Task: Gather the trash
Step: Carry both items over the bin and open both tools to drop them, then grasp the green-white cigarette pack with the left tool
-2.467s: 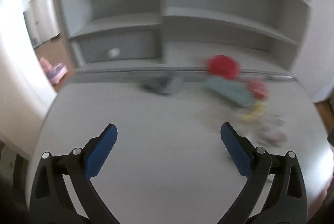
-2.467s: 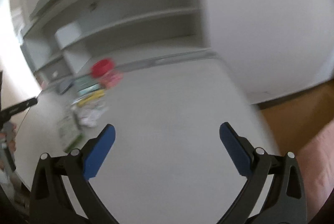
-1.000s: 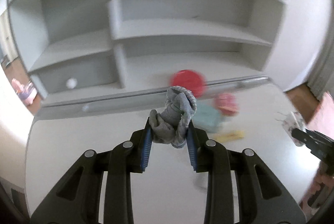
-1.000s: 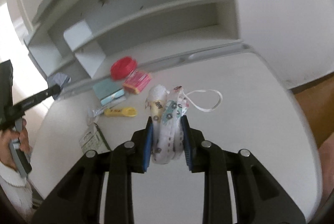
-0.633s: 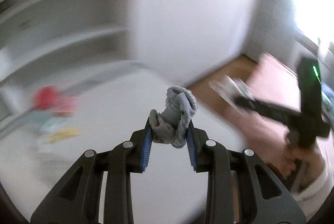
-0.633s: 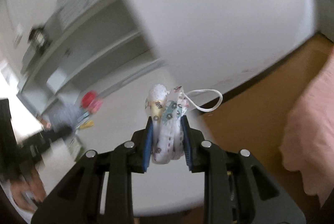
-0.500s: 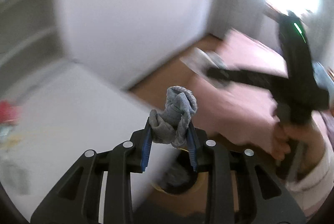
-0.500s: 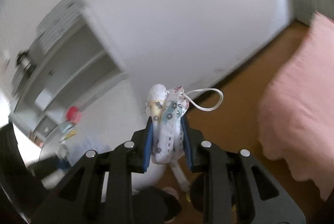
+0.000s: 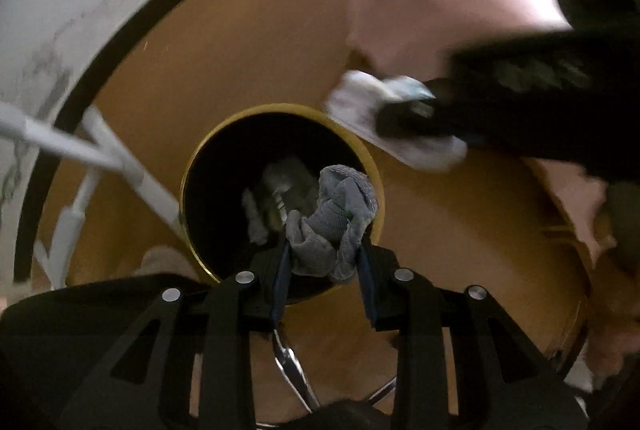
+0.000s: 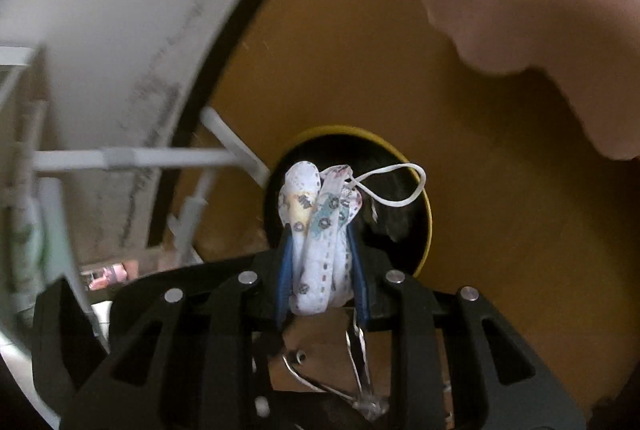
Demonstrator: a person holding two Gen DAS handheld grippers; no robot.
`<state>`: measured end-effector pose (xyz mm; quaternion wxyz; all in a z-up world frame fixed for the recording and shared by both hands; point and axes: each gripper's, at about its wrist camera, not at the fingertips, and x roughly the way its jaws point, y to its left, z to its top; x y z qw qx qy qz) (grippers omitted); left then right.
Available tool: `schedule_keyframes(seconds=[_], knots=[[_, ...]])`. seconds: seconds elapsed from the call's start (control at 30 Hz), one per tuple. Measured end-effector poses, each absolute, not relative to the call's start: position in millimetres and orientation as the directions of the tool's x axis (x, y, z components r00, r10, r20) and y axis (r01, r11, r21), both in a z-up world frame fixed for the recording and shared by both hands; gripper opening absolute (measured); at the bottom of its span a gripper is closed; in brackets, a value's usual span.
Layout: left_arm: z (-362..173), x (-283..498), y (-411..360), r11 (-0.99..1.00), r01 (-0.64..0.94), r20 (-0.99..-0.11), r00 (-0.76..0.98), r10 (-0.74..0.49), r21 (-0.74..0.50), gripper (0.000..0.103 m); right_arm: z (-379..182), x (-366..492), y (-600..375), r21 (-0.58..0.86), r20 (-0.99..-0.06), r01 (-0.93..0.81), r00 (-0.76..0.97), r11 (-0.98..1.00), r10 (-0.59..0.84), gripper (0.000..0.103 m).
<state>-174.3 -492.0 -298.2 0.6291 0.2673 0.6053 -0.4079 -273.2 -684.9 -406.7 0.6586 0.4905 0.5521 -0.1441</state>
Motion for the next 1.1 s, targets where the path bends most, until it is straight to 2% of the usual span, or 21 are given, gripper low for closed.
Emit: schedule_keyframes(seconds=[0.13, 0.17, 0.33, 0.37, 0.4, 0.43, 0.47, 0.5, 0.67, 0.77, 0.83, 0.87, 0.93, 1.0, 1.1], knots=[[-340, -159, -471, 0.570, 0.806, -0.985, -0.088, -0.151, -0.160, 0.029, -448, -259, -675, 0.442, -0.880, 0.755, 0.260, 0.485, 0.397, 0.026], [-350, -149, -464, 0.605, 0.770, -0.979, -0.144, -0.145, -0.202, 0.029, -456, -257, -672, 0.439, -0.879, 0.757, 0.249, 0.484, 0.407, 0.026], [-358, -127, -461, 0.620, 0.740, -0.965, -0.189, -0.180, -0.261, 0.029, -476, -251, -665, 0.437, -0.870, 0.764, 0.225, 0.476, 0.438, 0.026], [-360, -124, -463, 0.621, 0.738, -0.964, -0.190, -0.186, -0.265, 0.030, -478, -252, -667, 0.440, -0.868, 0.768, 0.230, 0.465, 0.441, 0.027], [-357, -120, -467, 0.628, 0.735, -0.966, -0.172, -0.192, -0.255, 0.034, -480, -254, -671, 0.440, -0.865, 0.779, 0.234, 0.447, 0.445, 0.036], [-354, -122, -467, 0.635, 0.736, -0.971, -0.142, -0.194, -0.235, 0.056, -482, -255, -673, 0.440, -0.861, 0.788, 0.234, 0.431, 0.451, 0.045], [-353, -121, -466, 0.641, 0.738, -0.975, -0.112, -0.192, -0.211, 0.092, -484, -258, -676, 0.434, -0.859, 0.799, 0.229, 0.416, 0.457, 0.067], [-354, -123, -466, 0.644, 0.739, -0.977, -0.094, -0.190, -0.197, 0.097, -485, -260, -680, 0.428, -0.859, 0.811, 0.228, 0.400, 0.458, 0.076], [-350, -139, -475, 0.590, 0.768, -0.966, -0.146, -0.215, -0.248, 0.097, -469, -277, -703, 0.437, -0.863, 0.843, 0.295, 0.314, 0.409, 0.076], [-312, -164, -483, 0.496, 0.820, -0.942, -0.146, -0.302, -0.286, 0.097, -417, -297, -737, 0.428, -0.900, 0.853, 0.369, 0.300, 0.233, 0.076], [-265, -190, -490, 0.387, 0.877, -0.916, -0.129, -0.381, -0.284, 0.097, -357, -320, -762, 0.366, -0.921, 0.873, 0.389, 0.323, -0.007, 0.079], [-230, -207, -492, 0.313, 0.907, -0.891, -0.129, -0.436, -0.284, 0.097, -325, -335, -770, 0.308, -0.917, 0.895, 0.370, 0.323, -0.151, 0.087], [-161, -231, -485, 0.186, 0.943, -0.832, -0.138, -0.537, -0.276, 0.097, -261, -366, -774, 0.206, -0.841, 0.939, 0.314, 0.276, -0.440, 0.093], [-77, -244, -460, 0.089, 0.969, -0.742, -0.114, -0.661, -0.229, 0.097, -203, -391, -759, 0.186, -0.708, 0.957, 0.288, 0.223, -0.645, 0.097], [2, -229, -408, 0.156, 0.981, -0.634, 0.050, -0.771, -0.112, 0.097, -150, -399, -725, 0.232, -0.560, 0.932, 0.362, 0.279, -0.745, 0.097]])
